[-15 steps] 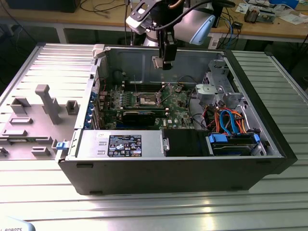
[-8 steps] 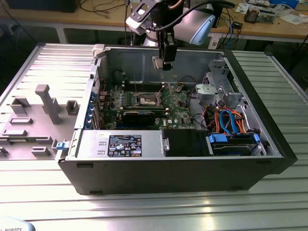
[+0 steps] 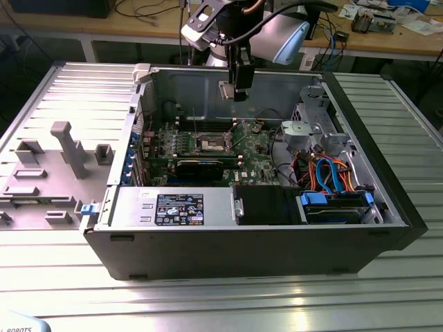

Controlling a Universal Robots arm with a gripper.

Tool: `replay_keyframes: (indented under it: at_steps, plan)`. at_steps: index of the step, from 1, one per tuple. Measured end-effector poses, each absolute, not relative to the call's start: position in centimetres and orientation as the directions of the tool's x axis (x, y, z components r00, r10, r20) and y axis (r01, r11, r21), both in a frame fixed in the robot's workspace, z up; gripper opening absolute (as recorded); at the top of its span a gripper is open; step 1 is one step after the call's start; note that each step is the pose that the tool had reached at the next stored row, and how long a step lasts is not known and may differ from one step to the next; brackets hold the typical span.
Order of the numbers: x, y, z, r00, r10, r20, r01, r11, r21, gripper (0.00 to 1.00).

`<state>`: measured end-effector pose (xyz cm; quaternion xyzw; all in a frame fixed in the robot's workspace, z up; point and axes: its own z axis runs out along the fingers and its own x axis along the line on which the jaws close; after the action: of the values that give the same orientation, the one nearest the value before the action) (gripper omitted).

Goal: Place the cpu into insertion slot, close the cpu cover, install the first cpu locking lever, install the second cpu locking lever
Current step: 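Place the cpu into insertion slot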

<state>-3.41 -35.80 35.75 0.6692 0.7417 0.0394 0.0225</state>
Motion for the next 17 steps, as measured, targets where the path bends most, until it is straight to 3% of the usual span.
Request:
replay_keyframes:
  at_steps: [17]
  plan:
    - [-3.42, -35.8, 35.24, -0.052, 0.998, 0.02, 0.995, 0.05, 0.089, 0.54]
